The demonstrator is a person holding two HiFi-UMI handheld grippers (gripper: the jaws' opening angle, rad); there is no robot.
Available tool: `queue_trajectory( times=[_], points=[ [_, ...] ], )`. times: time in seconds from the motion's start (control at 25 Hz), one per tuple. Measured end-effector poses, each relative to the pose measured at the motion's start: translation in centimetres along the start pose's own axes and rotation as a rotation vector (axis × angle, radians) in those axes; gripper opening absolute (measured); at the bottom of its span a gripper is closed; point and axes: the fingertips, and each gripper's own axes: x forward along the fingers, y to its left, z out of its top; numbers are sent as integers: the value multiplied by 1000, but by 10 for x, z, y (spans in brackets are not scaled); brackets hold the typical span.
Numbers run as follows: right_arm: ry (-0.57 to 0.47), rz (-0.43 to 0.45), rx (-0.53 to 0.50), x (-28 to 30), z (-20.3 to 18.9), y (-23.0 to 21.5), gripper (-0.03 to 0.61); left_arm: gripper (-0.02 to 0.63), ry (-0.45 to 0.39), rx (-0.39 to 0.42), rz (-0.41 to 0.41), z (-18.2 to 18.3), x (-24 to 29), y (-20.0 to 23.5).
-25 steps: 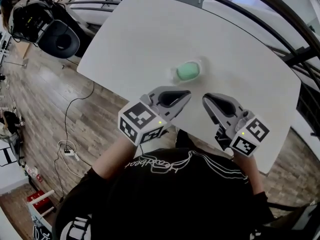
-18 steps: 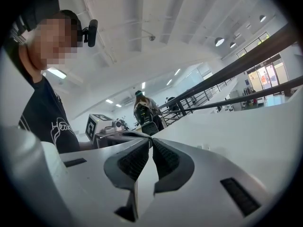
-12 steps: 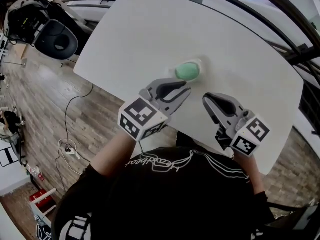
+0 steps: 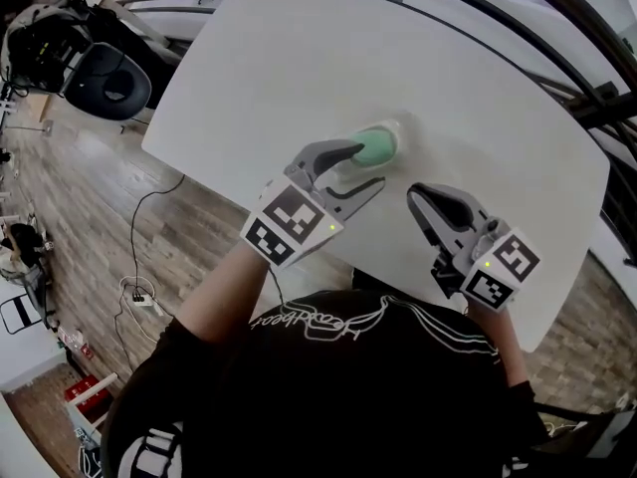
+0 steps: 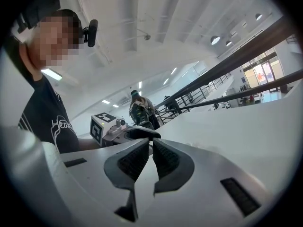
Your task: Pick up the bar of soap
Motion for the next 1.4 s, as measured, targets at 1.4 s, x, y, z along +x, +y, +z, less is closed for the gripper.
queue_trajectory(
  times=[1.4],
  points=[
    [18, -31, 88, 3, -15, -41, 31, 265, 328, 169, -145, -56, 54, 29]
  ],
)
